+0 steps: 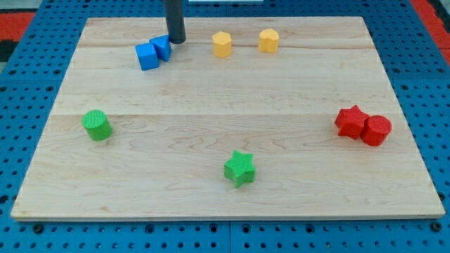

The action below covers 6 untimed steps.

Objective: Move your arm closer to the yellow hexagon

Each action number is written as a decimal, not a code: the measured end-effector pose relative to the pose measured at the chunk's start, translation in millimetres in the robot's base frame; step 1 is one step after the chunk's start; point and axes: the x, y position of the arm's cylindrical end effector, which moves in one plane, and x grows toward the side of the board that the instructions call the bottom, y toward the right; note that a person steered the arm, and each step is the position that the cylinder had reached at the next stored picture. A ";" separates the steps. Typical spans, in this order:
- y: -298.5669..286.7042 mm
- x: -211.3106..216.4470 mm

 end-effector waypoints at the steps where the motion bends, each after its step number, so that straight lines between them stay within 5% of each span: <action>1: -4.6 13.3; 4: 20.0 51.5; 6: 58.8 -4.2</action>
